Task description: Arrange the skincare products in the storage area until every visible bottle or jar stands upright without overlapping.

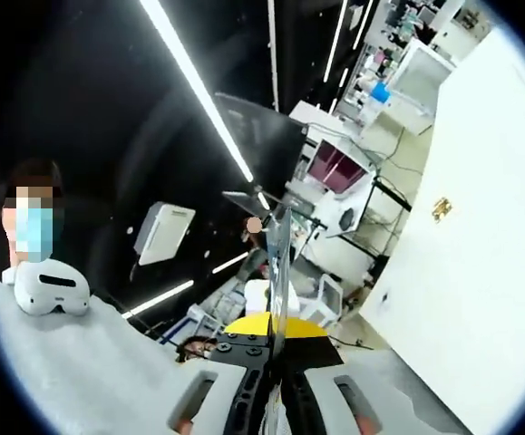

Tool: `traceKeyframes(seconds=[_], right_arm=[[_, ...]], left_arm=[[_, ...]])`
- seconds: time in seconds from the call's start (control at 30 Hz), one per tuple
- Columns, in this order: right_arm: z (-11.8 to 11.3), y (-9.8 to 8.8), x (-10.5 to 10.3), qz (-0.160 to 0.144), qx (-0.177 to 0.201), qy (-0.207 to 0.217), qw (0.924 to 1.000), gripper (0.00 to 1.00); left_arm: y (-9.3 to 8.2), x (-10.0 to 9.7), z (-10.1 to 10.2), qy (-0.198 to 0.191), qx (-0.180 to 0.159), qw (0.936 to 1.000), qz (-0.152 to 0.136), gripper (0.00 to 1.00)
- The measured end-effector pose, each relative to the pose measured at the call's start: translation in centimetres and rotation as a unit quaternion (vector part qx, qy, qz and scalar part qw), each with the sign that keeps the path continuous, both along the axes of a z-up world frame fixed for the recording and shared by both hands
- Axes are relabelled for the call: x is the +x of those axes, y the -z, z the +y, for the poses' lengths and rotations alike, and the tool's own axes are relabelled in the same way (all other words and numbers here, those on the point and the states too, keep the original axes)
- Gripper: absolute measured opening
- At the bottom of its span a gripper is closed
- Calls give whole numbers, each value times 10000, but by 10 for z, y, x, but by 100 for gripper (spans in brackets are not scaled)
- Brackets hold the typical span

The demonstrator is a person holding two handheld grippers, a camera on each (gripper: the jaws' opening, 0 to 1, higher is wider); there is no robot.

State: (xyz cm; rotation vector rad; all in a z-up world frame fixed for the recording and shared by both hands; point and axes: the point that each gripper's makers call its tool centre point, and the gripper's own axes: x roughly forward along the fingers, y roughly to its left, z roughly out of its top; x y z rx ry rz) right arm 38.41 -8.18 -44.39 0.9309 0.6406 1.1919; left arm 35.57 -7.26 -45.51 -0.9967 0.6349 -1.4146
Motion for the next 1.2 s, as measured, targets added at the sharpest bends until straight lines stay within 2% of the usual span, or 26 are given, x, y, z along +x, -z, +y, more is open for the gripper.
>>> traceKeyframes(seconds=[0.2,0.27,0.3,0.37,0.43,0.5,0.53,0.57,0.6,0.63,0.77,0.8,0.83,0.9,0.93,1.0,1.03,1.07,1.2], right_arm=[[-1,2,-2,162,87,-41,9998,0],[-2,3,-4,211,88,-101,9997,0],[-3,4,-5,234,66,-129,9996,0],[-2,3,-8,257,135,-168,9994,0],[-2,1,-10,288,206,-189,9992,0],[-1,-1,-11,355,319,-207,9986,0],[-1,-2,-10,437,432,-196,9979,0],[0,-3,-10,476,478,-205,9975,0],[1,-4,-9,639,672,-190,9955,0],[1,-4,-9,636,682,-179,9955,0],[5,-3,-1,71,563,207,9982,0],[8,-2,-4,110,516,163,9985,0],[10,-1,-5,104,489,138,9987,2],[12,7,-7,102,326,113,9994,15],[13,9,-7,70,256,141,9995,17],[11,12,-8,-34,186,185,9996,2],[9,14,-8,-21,212,187,9996,0],[9,14,-6,198,287,284,9990,0],[6,10,-5,165,370,335,9986,0]], left_arm=[[-1,5,5,-103,-100,9998,100,0],[-6,13,10,-280,-286,9990,203,1],[-10,18,13,-408,-418,9977,345,2],[-11,18,15,-408,-475,9973,387,0],[-12,15,14,-384,-487,9978,222,0],[-15,15,14,-397,-513,9976,226,0],[-16,15,15,-394,-577,9972,280,0],[-18,15,15,-373,-613,9971,263,0],[-19,16,18,-450,-637,9968,179,0],[-19,17,18,-475,-643,9966,175,0],[-18,30,26,-802,-727,9936,312,0],[-18,31,27,-818,-754,9933,327,0],[-21,40,35,-1101,-895,9892,371,0],[-23,47,42,-1332,-994,9851,441,0],[-22,48,44,-1396,-997,9841,467,0],[-20,50,44,-1454,-969,9832,524,0],[-21,50,43,-1454,-982,9830,533,0],[-20,50,41,-1484,-919,9834,497,0],[-19,51,38,-1497,-935,9824,616,0]])
